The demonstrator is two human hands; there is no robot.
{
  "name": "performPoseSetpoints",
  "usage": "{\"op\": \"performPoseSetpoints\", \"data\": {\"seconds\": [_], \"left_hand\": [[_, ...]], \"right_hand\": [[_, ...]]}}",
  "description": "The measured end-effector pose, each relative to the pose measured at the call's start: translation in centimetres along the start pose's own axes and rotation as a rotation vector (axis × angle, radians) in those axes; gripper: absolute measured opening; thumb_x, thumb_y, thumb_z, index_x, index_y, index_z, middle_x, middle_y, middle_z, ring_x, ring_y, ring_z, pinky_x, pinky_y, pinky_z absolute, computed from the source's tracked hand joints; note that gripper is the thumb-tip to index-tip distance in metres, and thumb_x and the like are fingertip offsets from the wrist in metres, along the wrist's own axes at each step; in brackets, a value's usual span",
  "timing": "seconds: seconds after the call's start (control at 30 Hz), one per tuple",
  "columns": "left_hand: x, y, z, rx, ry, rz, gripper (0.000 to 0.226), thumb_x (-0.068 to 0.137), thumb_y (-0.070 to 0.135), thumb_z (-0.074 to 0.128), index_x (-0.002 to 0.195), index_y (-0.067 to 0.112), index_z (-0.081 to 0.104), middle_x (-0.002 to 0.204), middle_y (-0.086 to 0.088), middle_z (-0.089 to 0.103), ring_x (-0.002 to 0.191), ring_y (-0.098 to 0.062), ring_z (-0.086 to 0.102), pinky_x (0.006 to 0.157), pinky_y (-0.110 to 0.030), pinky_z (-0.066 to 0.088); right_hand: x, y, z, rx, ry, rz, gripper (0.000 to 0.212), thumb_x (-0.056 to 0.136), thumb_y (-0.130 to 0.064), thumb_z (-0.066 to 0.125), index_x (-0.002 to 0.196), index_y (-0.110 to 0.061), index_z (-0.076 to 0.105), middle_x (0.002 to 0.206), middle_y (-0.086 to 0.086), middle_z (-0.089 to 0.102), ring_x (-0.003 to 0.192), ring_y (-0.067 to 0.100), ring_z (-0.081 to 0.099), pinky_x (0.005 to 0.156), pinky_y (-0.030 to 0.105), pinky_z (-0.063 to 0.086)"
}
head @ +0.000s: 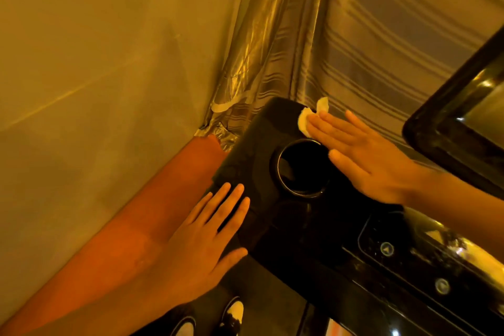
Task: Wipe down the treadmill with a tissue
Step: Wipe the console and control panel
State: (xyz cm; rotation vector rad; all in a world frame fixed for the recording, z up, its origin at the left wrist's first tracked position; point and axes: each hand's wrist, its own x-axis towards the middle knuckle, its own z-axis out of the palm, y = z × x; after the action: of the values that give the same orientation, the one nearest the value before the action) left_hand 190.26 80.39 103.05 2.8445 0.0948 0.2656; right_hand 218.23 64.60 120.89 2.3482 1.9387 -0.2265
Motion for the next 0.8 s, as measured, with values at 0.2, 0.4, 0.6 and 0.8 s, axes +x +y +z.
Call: {"op": "performPoseSetpoints", "data": {"seconds": [0.2,0.4,0.6,0.8], "left_hand": [[-0.1,0.0,0.2,0.000,0.014,0.004,0.071,0.109,0.057,0.023,0.166,0.015,0.013,0.174,-0.009,0.010,0.160,-0.030,0.010,0.124,-0.046,0.017],[0.1,0.1,0.3,0.008,0.049,0.018,0.070,0.110,0.056,0.020,0.166,0.017,0.006,0.173,-0.010,0.010,0.160,-0.030,0.009,0.126,-0.044,0.011],[0.1,0.2,0.1,-0.040,0.044,0.008,0.069,0.110,0.057,0.020,0.166,0.018,0.009,0.174,-0.008,0.008,0.160,-0.029,0.008,0.125,-0.046,0.014],[0.1,0.1,0.2,0.003,0.040,0.016,0.071,0.109,0.056,0.022,0.167,0.018,0.005,0.174,-0.008,0.006,0.160,-0.029,0.006,0.127,-0.044,0.011]], "right_hand": [[-5.3,-1.4,1.6,0.078,0.054,0.123,0.065,0.110,-0.052,0.010,0.165,-0.020,0.020,0.173,-0.005,0.014,0.160,0.014,0.008,0.130,0.040,0.000],[-8.2,-2.4,2.5,-0.002,0.083,0.210,0.068,0.109,-0.056,0.010,0.165,-0.018,0.019,0.173,0.000,0.014,0.160,0.017,0.008,0.130,0.036,-0.002],[-7.2,-5.1,4.0,-0.009,0.128,0.313,0.075,0.106,-0.063,0.007,0.166,-0.018,0.011,0.174,0.001,0.007,0.161,0.018,0.002,0.131,0.046,0.004],[-6.0,-2.5,2.3,0.086,0.088,0.179,0.067,0.109,-0.056,0.006,0.165,-0.021,0.019,0.173,-0.004,0.015,0.160,0.012,0.006,0.130,0.046,0.002]]}}
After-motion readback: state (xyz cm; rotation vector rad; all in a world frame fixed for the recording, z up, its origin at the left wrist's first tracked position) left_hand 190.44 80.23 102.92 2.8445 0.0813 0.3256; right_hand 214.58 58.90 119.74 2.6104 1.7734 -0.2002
